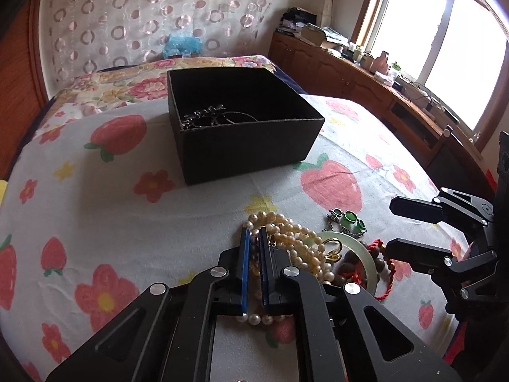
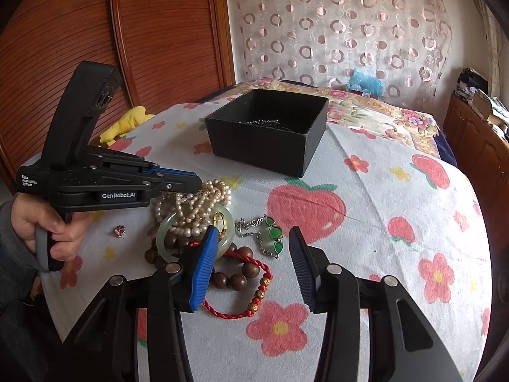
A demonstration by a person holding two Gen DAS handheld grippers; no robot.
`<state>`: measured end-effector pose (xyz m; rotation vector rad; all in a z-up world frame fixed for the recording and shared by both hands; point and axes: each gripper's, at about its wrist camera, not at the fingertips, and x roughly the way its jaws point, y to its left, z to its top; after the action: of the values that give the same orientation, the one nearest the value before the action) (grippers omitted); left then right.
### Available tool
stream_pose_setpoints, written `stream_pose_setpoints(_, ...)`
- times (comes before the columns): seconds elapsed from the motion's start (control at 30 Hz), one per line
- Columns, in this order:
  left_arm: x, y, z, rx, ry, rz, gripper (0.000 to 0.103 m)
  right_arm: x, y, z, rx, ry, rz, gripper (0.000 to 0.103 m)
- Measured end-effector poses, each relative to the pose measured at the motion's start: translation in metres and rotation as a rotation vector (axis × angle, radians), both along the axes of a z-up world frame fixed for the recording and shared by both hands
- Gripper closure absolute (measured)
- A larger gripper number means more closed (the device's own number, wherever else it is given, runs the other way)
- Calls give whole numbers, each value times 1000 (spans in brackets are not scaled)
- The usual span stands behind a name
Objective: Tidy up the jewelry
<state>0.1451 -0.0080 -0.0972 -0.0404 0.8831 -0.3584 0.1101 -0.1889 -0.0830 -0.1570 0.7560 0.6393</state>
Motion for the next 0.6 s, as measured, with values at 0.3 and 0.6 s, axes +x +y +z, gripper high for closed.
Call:
stream_pose_setpoints(0.3, -25, 17, 47, -34, -117, 36, 98, 5, 5, 3, 0, -5, 4, 54)
stream_pose_setpoints(0.6, -47, 32, 100, -61, -243, 56, 98, 26, 27, 5, -19, 2, 30, 59)
